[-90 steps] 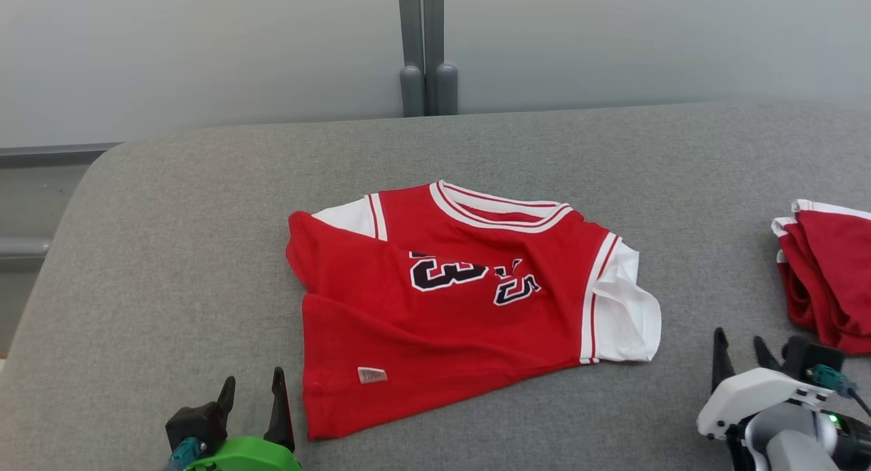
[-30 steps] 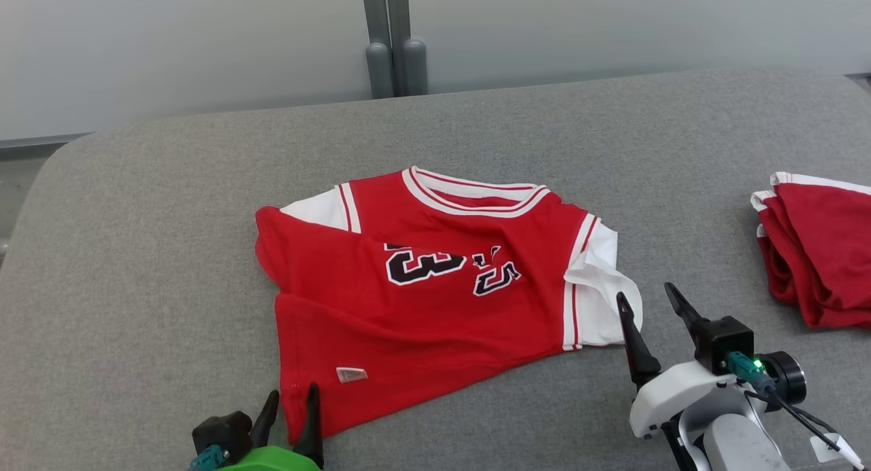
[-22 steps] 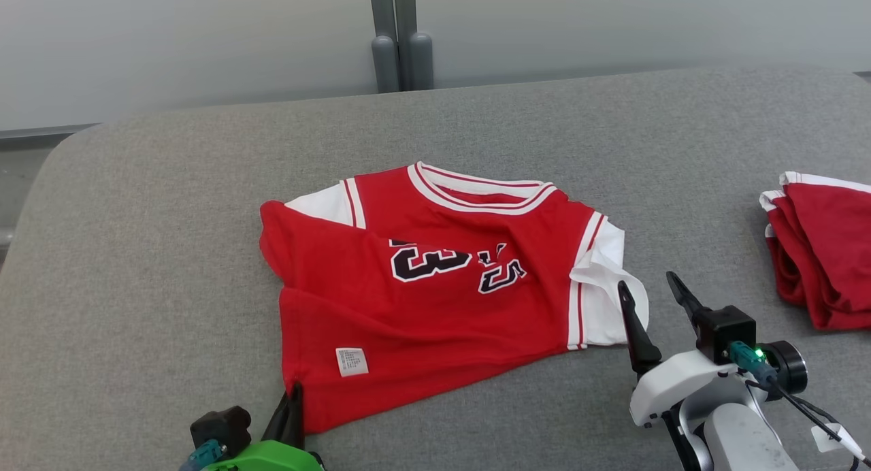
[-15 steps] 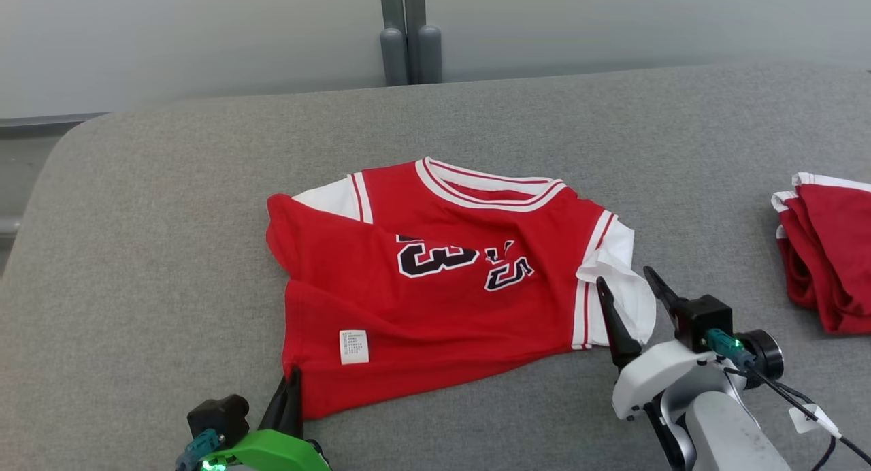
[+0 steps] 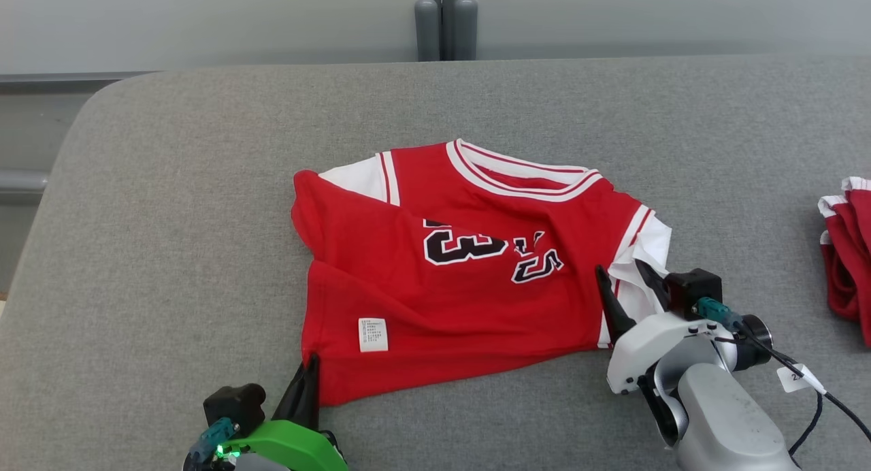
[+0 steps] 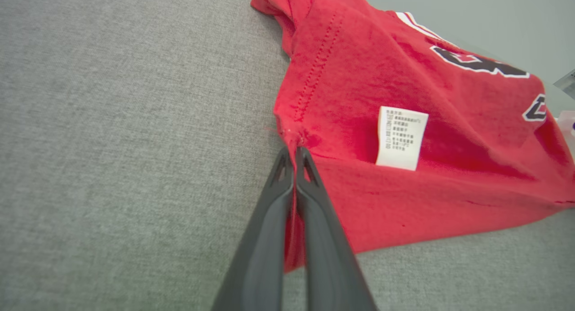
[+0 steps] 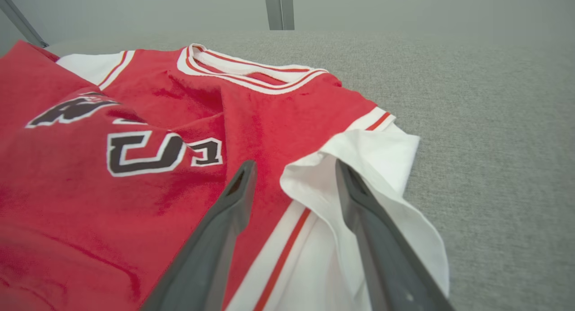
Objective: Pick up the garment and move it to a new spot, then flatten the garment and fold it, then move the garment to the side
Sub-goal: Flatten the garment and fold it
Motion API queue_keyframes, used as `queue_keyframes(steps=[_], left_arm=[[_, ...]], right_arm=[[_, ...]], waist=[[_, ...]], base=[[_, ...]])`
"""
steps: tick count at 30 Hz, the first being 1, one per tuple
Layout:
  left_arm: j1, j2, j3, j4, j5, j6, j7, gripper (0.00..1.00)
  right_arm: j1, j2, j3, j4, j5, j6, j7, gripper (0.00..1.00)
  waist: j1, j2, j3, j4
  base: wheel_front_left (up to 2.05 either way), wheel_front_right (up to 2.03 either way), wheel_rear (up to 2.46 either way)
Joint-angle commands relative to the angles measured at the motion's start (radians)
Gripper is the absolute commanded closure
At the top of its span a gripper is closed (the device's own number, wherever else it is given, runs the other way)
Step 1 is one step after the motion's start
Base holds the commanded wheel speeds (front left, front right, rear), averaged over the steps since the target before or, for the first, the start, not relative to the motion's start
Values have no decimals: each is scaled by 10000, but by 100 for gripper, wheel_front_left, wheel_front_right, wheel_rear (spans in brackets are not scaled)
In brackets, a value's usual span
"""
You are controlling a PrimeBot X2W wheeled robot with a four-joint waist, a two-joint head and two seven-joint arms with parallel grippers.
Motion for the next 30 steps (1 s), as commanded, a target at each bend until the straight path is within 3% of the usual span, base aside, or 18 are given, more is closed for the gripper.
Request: queue_keyframes(steps=[1,4,8,10,18,22,30], left_arm=[[-158,40,42,-41,99,-43,2,100],[-179,40,8,-82,163,-56,2,100],[-194,40,-3,-118,236,-35,2,100],[-207,40,3,-143,242,-29,2,100],[-281,44,915,-1034,386,-71,1,100],[-851,58,1735,-2002,1028,-255,1,100],[-2967,1022,2470,-3365,1782,-564,2,100]], right_arm=[[-128,-32,-120,94,130,-1,-30,18],[-234,-20,-206,144,381,-1,-30,31],[-229,-32,-334,12,750,-1,-30,62],[-279,-30,-354,-158,890,-1,-30,100],[-329,-30,-618,-1299,1743,-1,-30,100],[-643,-32,-1034,-2097,1806,-1,-30,100],[-1902,-38,-1956,-3707,1903,-1,-30,100]], waist=[[0,0,111,102],[0,0,172,154],[0,0,229,180],[0,0,259,179],[0,0,-357,-161],[0,0,-1008,-458],[0,0,-1706,-1021]], base=[[0,0,0],[0,0,0],[0,0,0],[0,0,0],[0,0,0],[0,0,0],[0,0,0]])
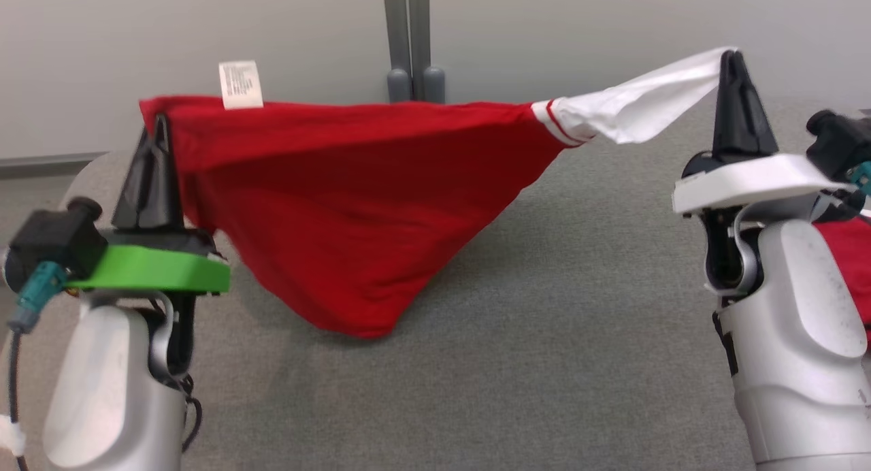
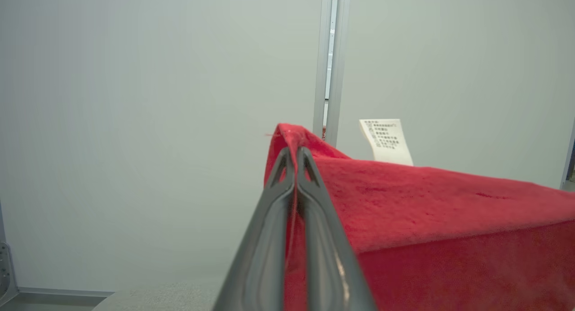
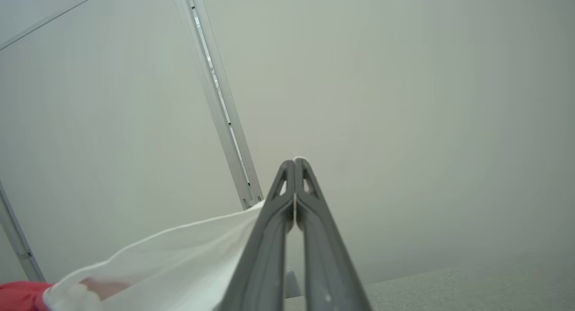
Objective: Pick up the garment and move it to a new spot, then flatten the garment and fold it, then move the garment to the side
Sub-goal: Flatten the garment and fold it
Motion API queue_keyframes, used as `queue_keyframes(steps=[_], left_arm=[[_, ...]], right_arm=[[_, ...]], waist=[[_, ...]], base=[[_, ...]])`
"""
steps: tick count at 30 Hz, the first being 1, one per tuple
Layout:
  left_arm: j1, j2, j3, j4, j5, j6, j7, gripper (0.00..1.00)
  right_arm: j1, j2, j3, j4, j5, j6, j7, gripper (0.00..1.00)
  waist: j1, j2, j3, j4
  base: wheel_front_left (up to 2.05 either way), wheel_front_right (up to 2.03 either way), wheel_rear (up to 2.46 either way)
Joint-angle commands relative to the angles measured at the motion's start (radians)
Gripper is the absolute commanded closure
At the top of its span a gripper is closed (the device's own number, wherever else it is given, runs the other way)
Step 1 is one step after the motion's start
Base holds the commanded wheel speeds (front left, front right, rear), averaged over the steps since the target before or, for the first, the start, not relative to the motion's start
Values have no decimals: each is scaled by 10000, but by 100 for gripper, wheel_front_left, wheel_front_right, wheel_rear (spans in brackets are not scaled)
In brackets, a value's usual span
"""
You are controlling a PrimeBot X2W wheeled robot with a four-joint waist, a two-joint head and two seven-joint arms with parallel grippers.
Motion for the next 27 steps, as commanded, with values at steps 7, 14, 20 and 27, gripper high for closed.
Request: queue_keyframes(steps=[7,14,20,27], left_arm=[[-1595,1023,-567,-247,-613,-76,203,100],[-2312,1861,-1000,-712,-1361,-76,1155,100],[-2683,2013,-1231,-86,-1670,-72,2176,100],[-5122,1612,-1331,1788,-1731,49,2289,100]], right_arm=[[-1015,-447,278,-1091,290,-1,-30,100],[-1679,-841,584,-1621,548,-1,500,100],[-2255,-796,559,-843,366,-1,878,100],[-4953,-821,720,980,-952,-1,435,100]], waist=[[0,-1,-758,-724],[0,-1,-537,-827],[0,-1,471,-687],[0,-1,2645,-316]], base=[[0,0,0],[0,0,0],[0,0,0],[0,0,0]])
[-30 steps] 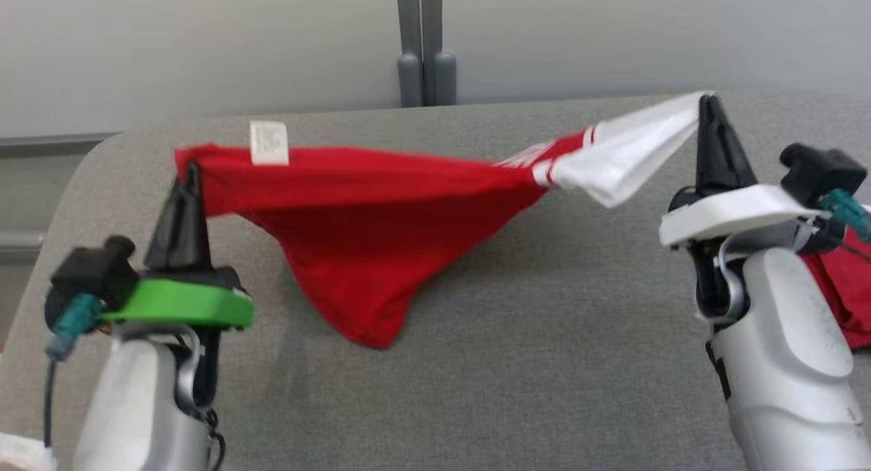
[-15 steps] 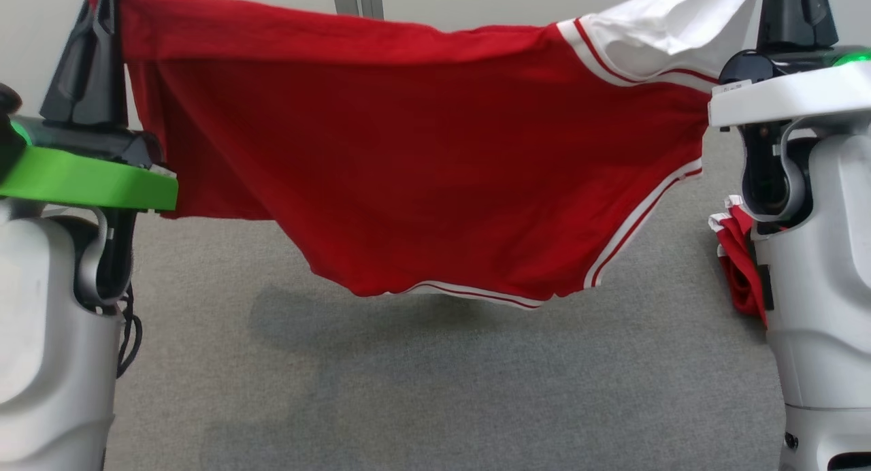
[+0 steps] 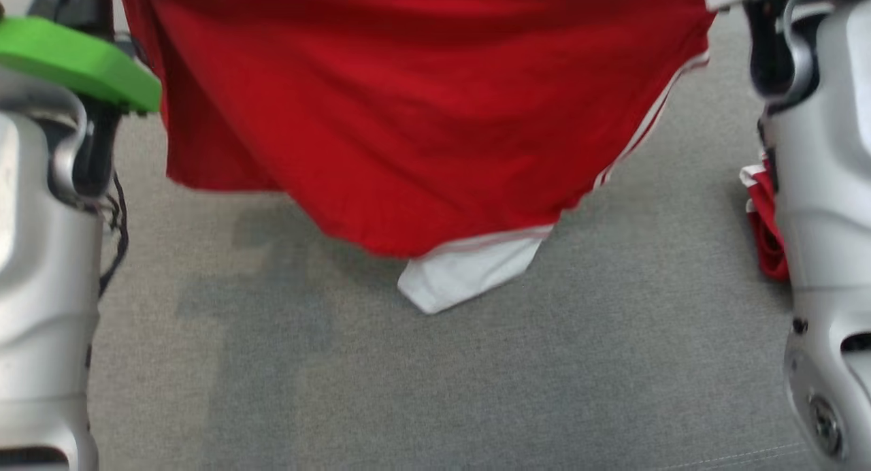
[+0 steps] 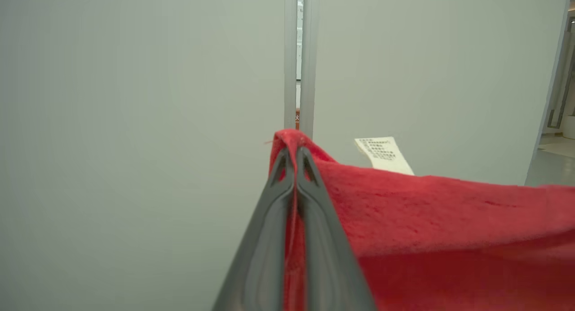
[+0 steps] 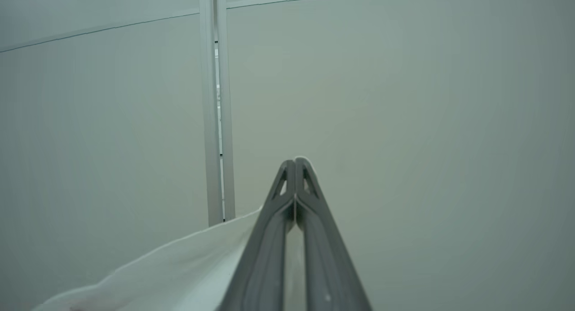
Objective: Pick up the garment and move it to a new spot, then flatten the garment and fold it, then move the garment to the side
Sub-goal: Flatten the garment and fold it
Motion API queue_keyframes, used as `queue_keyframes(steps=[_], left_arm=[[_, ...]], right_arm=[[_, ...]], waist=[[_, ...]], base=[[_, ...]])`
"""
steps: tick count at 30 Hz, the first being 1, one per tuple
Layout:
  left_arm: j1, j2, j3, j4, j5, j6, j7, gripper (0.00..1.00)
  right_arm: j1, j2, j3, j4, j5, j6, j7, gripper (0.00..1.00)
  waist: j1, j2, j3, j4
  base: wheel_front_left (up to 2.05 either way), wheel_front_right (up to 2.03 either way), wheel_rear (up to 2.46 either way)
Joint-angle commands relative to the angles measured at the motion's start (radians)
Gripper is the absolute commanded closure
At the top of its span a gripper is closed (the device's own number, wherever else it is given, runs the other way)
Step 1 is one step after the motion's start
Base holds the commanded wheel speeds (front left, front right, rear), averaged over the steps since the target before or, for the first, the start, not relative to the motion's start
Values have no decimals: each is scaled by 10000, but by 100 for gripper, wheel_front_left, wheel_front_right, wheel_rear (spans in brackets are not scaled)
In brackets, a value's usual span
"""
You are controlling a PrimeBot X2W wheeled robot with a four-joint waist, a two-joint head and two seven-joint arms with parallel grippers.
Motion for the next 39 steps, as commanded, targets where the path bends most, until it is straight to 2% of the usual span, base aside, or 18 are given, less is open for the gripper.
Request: queue_keyframes(steps=[1,4,6,8,11,16,21,26,30,39], left_arm=[[-983,-28,56,363,98,82,-226,100],[-2689,-68,173,1355,452,286,-1265,100],[-3556,-102,149,1875,708,267,-1860,100],[-4174,-238,283,2302,613,208,-2165,100],[-4144,-352,513,2821,365,87,-2338,100],[-2610,-493,555,3110,149,-55,-2386,100],[-15,-1207,412,3182,-595,-86,-2381,100],[2288,-1641,102,3659,-1318,-90,-2385,100],[3431,-1855,-142,3864,-1704,-91,-2383,100],[5217,-2214,-5,3774,-2252,-93,-2364,100]], right_arm=[[-935,-54,-162,296,-366,-1,-221,100],[-2589,65,-752,1026,-1182,-1,-508,100],[-3331,172,-1170,1247,-1589,-6,-578,100],[-3884,214,-1529,901,-1907,-6,-581,100],[-3670,297,-2055,293,-1953,-9,-583,100],[-1793,377,-2283,-746,-1205,-10,-584,100],[1223,462,-2294,-1525,-87,-10,-590,100],[4154,625,-1915,-1554,756,-9,-591,100],[5595,677,-1462,-1353,1142,-7,-592,100],[7357,738,-1510,-857,1366,-9,-592,100]], waist=[[0,0,1862,482],[0,0,2490,581],[0,0,2692,620],[0,0,2897,652],[0,0,3018,668],[0,0,3077,571],[0,0,2868,489],[0,0,2424,359],[0,0,2029,262],[0,0,680,270]], base=[[0,0,0],[0,0,0],[0,0,0],[0,0,0],[0,0,0],[0,0,0],[0,0,0],[0,0,0],[0,0,0],[0,0,0]])
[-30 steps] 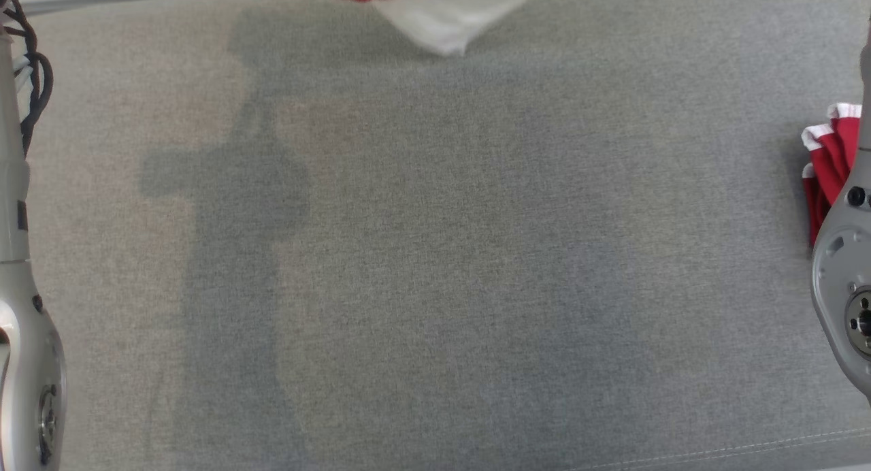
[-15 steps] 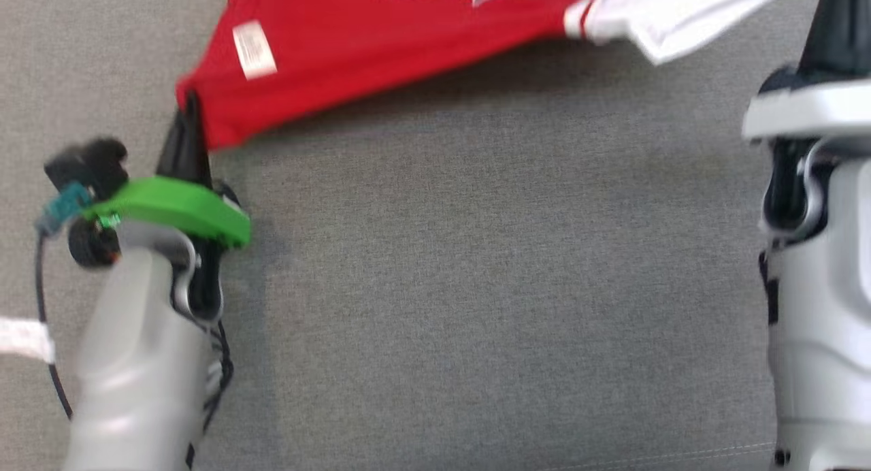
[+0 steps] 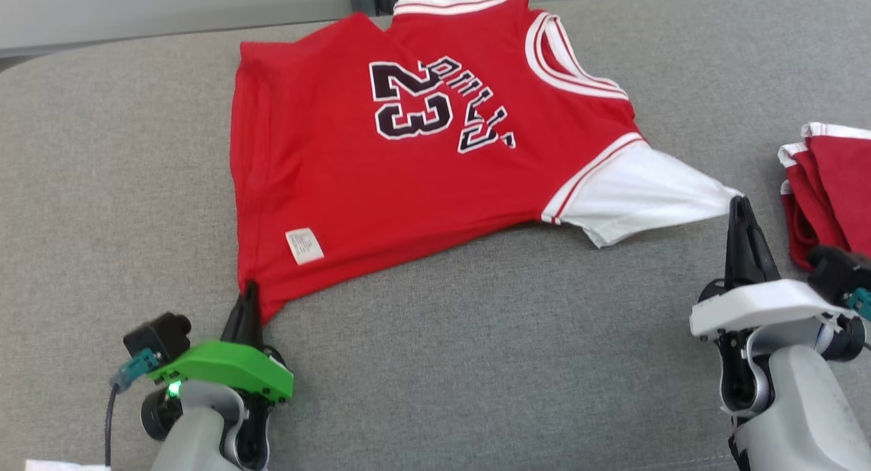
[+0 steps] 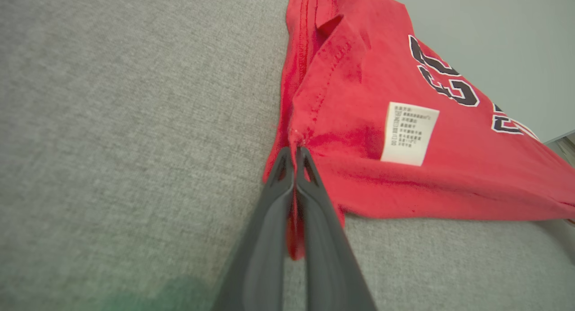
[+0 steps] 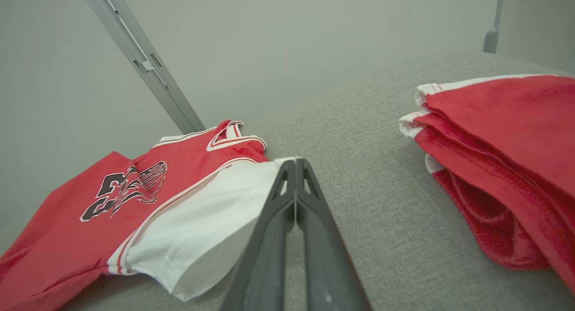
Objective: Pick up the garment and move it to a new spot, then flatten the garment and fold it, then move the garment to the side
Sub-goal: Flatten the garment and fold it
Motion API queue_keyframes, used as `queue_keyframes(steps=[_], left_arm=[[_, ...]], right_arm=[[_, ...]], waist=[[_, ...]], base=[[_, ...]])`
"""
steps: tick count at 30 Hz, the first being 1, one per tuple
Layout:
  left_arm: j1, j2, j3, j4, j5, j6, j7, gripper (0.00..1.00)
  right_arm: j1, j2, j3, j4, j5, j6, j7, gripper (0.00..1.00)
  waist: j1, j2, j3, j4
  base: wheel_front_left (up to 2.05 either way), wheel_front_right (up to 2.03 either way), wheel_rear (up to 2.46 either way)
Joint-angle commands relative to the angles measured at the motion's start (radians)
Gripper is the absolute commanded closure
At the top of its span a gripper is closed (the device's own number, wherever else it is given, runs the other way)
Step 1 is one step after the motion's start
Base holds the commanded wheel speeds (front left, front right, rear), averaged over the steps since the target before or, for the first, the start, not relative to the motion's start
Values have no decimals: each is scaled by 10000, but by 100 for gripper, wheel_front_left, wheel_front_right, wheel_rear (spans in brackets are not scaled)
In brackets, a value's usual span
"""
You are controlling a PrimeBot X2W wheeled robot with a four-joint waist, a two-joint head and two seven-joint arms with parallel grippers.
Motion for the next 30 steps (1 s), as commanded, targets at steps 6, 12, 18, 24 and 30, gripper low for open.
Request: queue_keyframes(steps=[6,12,18,24,30], left_arm=[[1594,-124,116,-119,-130,-20,20,100],[2524,-176,335,-320,-84,-21,12,100],[3364,-219,747,-555,26,-21,12,100],[4024,-239,1084,-945,152,-21,12,100],[4065,-242,1033,-1991,475,-21,12,100]], right_arm=[[1288,-30,147,474,445,-19,-46,100],[2206,-32,415,606,611,-19,-46,100],[3049,-31,435,582,733,-19,-46,100],[3763,-32,581,392,829,-19,-46,100],[3511,-29,902,-165,767,-17,-47,100]], waist=[[0,0,-1847,-14],[0,0,-2524,-50],[0,0,-3005,-187],[0,0,-3142,-260],[0,0,-2941,-122]], base=[[0,0,0],[0,0,0],[0,0,0],[0,0,0],[0,0,0]])
